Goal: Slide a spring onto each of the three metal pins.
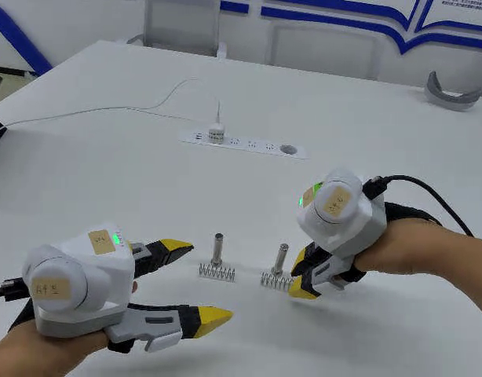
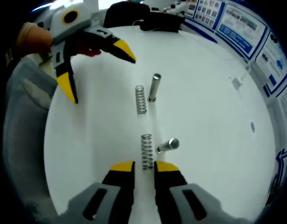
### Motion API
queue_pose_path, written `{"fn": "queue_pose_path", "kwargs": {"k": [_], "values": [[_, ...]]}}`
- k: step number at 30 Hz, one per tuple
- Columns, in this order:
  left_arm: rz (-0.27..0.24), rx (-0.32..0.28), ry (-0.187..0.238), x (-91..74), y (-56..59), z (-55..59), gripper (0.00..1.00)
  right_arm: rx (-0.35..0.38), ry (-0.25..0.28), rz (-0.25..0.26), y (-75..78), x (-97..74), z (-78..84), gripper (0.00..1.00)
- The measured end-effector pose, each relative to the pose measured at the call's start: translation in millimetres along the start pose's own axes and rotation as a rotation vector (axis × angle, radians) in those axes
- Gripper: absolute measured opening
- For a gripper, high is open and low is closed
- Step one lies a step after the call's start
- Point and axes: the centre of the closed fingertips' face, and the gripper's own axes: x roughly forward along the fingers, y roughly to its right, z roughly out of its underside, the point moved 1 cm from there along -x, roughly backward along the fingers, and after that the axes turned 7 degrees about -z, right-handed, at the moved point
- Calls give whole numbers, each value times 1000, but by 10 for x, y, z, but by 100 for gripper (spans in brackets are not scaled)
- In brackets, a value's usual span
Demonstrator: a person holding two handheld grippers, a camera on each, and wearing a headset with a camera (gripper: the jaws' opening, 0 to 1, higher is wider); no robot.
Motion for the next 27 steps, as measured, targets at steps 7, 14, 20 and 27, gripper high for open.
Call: {"fn": "queue_pose_path", "kwargs": {"k": [7, 14, 20, 27], "values": [[7, 2, 3, 15, 24, -13, 64, 10, -24, -12, 18, 66, 60, 16], [12, 1, 7, 23, 44, -30, 64, 25, -28, -30, 21, 99, 72, 14], [15, 2, 3, 17, 53, -18, 63, 39, -24, -35, 7, 98, 70, 12], [26, 7, -1, 15, 98, -5, 62, 40, -11, -30, -20, 33, 48, 11]]}}
